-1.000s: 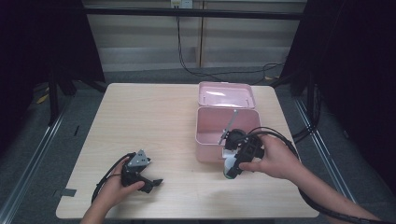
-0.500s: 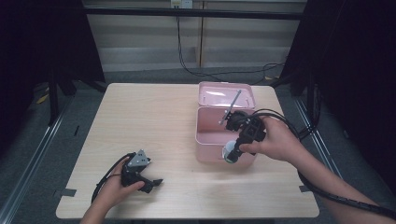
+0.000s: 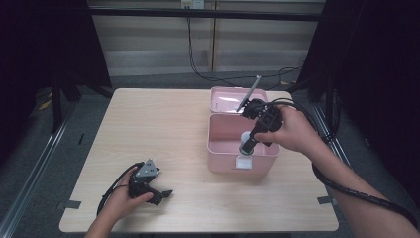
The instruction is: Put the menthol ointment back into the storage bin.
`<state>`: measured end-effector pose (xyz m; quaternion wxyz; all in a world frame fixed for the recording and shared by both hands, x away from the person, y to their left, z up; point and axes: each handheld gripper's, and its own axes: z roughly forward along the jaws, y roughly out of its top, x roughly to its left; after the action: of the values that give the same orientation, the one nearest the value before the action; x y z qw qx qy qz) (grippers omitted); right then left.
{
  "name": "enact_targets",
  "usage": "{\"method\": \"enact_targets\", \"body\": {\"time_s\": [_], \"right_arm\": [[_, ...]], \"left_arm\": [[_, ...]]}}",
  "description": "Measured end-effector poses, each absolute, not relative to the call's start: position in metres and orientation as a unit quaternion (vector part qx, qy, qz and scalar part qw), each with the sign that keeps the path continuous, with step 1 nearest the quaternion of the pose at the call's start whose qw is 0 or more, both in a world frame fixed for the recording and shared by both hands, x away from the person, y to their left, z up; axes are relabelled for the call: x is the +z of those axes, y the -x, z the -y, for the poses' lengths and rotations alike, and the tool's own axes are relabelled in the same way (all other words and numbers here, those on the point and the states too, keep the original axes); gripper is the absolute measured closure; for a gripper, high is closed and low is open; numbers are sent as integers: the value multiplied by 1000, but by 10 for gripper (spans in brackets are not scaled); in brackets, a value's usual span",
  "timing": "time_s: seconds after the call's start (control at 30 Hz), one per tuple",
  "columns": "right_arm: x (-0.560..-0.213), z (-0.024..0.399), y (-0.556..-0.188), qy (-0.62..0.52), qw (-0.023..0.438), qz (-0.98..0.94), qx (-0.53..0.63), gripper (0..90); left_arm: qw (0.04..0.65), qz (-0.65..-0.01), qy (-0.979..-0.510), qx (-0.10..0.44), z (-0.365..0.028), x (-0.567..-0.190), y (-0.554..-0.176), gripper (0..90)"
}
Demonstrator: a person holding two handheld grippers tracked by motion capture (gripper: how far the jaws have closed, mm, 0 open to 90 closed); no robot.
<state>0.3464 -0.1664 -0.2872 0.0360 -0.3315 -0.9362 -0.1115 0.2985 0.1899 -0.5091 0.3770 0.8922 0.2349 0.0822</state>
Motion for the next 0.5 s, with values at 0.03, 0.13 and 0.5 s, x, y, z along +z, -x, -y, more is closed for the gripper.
{"method": "enact_targets", "body": {"time_s": [0.03,0.13,0.5], "right_arm": [[-288,167,-350,334,34,935,-113,502],[-290,168,-357,341,32,933,-112,502],[-314,171,-387,378,38,919,-103,503]], "left_arm": [[377,-235,-892,82,-190,-509,-299,51],[377,-235,-892,82,-190,-509,-299,51],[377,-235,-892,82,-190,-509,-299,51]]}}
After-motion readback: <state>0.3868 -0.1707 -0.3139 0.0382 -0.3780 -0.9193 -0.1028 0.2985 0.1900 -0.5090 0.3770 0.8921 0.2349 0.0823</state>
